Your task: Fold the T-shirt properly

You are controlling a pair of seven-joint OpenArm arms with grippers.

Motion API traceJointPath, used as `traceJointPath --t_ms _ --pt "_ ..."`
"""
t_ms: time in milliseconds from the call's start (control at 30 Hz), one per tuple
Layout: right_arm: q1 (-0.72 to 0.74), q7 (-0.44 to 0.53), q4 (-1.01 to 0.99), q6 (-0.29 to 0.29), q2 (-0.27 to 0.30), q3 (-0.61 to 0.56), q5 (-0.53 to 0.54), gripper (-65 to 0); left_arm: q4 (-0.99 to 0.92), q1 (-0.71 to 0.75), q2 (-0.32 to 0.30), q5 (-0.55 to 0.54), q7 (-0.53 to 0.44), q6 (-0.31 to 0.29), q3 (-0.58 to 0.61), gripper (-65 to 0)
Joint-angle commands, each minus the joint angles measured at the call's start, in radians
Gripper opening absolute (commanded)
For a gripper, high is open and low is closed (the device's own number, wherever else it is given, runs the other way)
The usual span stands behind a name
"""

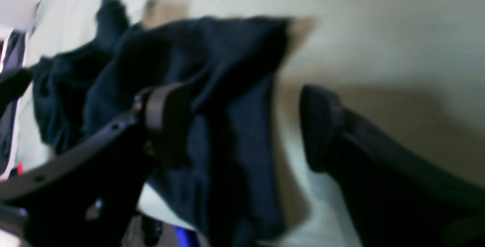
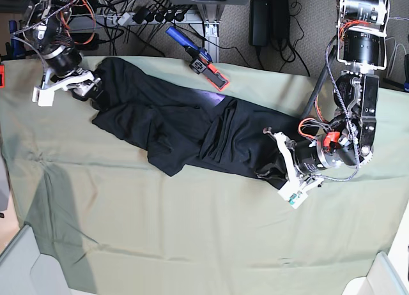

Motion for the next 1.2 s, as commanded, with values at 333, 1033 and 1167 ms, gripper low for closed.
traceJointPath --t_ms 333,1033,1167 --pt "0.014 0.026 0.006 0.041 -0.033 0.002 0.023 -20.7 0.017 -0.021 -0.011 -0.029 -0.025 0.005 -0.005 -57.5" --pt "0.013 0.027 0.006 0.026 -0.078 -0.026 -0.011 -20.7 0.017 -0.021 -0.016 -0.022 -0.024 0.005 -0.005 -57.5" --pt "0.013 0.027 0.006 0.024 -0.078 -0.025 -0.028 -20.7 0.017 -0.021 -0.016 -0.022 -0.024 0.005 -0.005 -57.5"
